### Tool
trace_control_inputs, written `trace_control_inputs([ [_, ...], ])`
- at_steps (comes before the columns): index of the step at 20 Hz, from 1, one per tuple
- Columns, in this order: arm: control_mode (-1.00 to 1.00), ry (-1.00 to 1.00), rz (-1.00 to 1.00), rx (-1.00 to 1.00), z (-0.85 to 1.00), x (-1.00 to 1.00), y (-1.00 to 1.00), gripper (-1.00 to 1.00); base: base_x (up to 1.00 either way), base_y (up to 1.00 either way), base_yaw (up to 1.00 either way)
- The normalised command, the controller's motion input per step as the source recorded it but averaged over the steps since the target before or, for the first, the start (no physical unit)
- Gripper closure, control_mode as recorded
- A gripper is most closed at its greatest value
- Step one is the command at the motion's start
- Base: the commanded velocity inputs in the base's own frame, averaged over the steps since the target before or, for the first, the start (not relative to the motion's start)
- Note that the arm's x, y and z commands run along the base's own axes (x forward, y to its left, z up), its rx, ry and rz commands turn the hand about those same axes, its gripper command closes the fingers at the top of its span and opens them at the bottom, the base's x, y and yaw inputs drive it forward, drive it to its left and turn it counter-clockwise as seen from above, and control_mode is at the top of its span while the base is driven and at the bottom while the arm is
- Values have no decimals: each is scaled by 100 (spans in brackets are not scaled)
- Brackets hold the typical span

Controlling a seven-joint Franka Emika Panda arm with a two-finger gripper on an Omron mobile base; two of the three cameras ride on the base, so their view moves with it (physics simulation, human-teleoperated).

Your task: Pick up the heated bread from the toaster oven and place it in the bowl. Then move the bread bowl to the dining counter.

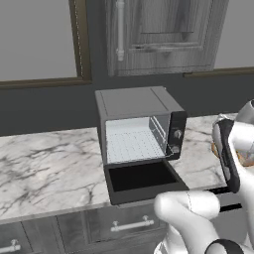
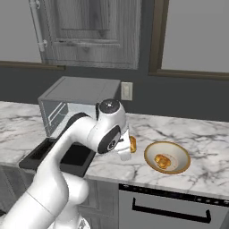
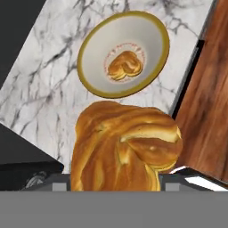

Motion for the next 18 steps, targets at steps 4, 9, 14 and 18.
trace_control_inputs([
  [4, -100, 34, 0, 15, -30, 30, -100, 100, 0, 0, 0],
  [9, -100, 12, -3, -4, -41, 31, -25, 100, 0, 0, 0],
  [14, -100, 0, -7, -4, -79, 36, -85, 100, 0, 0, 0],
  [18, -100, -6, -3, -2, -62, 62, -71, -100, 0, 0, 0],
])
